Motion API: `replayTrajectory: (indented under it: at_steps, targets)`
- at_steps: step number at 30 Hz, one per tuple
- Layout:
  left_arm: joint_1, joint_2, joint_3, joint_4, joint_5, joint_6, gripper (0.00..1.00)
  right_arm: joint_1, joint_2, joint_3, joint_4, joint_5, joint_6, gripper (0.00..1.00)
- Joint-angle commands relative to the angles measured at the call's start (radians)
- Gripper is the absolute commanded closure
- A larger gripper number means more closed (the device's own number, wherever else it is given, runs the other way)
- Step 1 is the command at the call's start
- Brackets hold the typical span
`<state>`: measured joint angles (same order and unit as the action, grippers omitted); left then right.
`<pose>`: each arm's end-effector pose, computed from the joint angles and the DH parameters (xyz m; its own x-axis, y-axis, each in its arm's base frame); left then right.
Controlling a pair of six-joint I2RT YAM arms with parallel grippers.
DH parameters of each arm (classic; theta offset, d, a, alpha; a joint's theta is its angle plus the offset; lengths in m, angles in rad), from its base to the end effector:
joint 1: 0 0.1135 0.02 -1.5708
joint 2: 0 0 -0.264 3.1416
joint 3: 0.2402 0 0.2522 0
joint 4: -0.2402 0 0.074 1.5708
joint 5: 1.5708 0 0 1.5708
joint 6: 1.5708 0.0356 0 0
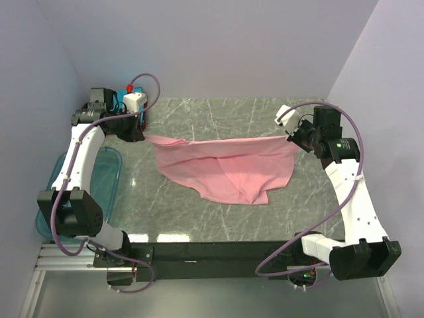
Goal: Fold and stack the t-shirts
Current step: Flatten the tshirt out
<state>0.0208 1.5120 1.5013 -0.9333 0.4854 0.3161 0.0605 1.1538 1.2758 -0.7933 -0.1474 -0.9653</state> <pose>0.3122 -0.0101 0.3490 -0.6903 0.2607 -0.6750 0.4943 0.8511 -0.1768 0.2337 0.0194 0.3763 -0.2098 -0.8275 -0.5208 -0.6099 0.5271 -0.5918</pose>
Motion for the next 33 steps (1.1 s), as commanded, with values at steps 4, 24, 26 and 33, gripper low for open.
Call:
replayTrajectory:
  at_steps: [4,24,26,33]
  targets:
    - [-0.001,-0.026,-0.031,-0.025,0.035,-0.057,0.99,-0.008,-0.042,0.036,0.017,0.017,0.030,1.00]
    - [-0.452,0.129,-0.283,-0.119,-0.037,-0.141,0.96,0.007,0.014,-0.237,0.112,0.103,-0.003,1.00]
    - [-0.459,0.163,-0.274,-0.180,-0.015,-0.054,0.83,0.007,0.023,-0.233,0.111,0.109,-0.004,1.00]
    - [-0.398,-0.077,-0.321,-0.135,-0.076,0.297,0.34,0.007,0.037,-0.217,0.098,0.101,0.002,1.00]
